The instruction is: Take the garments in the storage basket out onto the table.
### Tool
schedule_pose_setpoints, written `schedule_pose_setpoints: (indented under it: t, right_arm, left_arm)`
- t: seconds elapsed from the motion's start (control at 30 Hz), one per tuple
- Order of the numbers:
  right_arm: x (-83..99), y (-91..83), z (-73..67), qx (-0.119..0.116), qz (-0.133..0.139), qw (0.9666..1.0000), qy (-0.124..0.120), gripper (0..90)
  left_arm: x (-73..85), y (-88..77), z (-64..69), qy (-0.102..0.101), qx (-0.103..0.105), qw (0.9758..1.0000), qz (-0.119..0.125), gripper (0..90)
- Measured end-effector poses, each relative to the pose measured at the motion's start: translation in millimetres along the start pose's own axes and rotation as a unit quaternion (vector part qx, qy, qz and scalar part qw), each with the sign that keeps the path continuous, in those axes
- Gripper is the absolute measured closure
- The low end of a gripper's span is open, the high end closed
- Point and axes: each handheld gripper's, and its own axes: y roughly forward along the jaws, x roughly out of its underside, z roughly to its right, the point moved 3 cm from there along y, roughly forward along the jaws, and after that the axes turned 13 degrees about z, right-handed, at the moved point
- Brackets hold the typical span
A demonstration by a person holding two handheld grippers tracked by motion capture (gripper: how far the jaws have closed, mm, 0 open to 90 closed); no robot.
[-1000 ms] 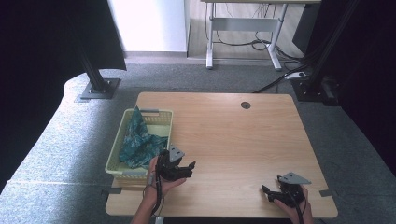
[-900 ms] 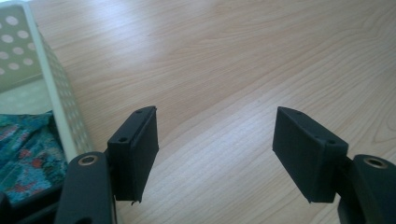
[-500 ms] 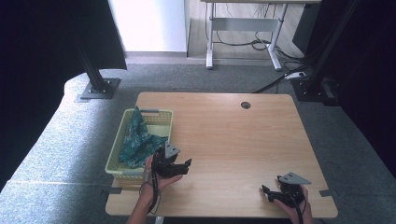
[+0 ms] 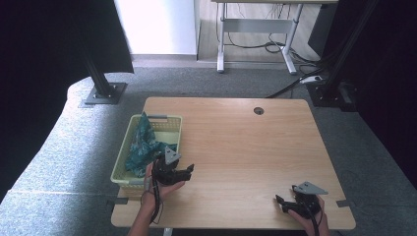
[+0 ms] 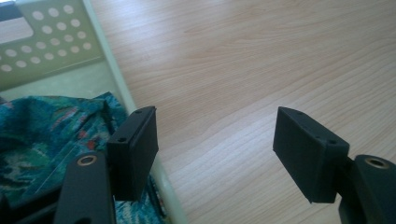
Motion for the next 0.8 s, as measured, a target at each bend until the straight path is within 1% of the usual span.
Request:
schedule_pose_setpoints:
  t: [0.23, 0.33, 0.5, 0.6, 0.8]
  right_arm:
    - [0.1, -0.1, -0.1, 0.0, 0.0, 1.0, 0.0, 19.5]
    - [0.1, -0.1, -0.1, 0.0, 0.0, 1.0, 0.0, 19.5]
    - [0.2, -0.2, -0.3, 0.001, 0.001, 1.0, 0.001, 19.6]
    - [0.2, -0.2, -0.3, 0.001, 0.001, 1.0, 0.001, 19.5]
    - [0.3, -0.2, -0.4, 0.001, 0.001, 1.0, 0.002, 19.5]
  left_arm:
    - [1.9, -1.2, -9.0, -0.006, -0.01, 0.9999, -0.002, 30.9]
    - [3.0, -0.6, -11.4, -0.003, -0.016, 0.9999, -0.004, 30.8]
    - [3.7, 0.0, -14.9, -0.01, -0.017, 0.9998, -0.004, 30.7]
    - [3.8, -0.4, -17.6, -0.01, -0.02, 0.9997, -0.006, 30.7]
    - [3.4, -2.5, -22.9, -0.004, -0.033, 0.9994, -0.008, 31.3]
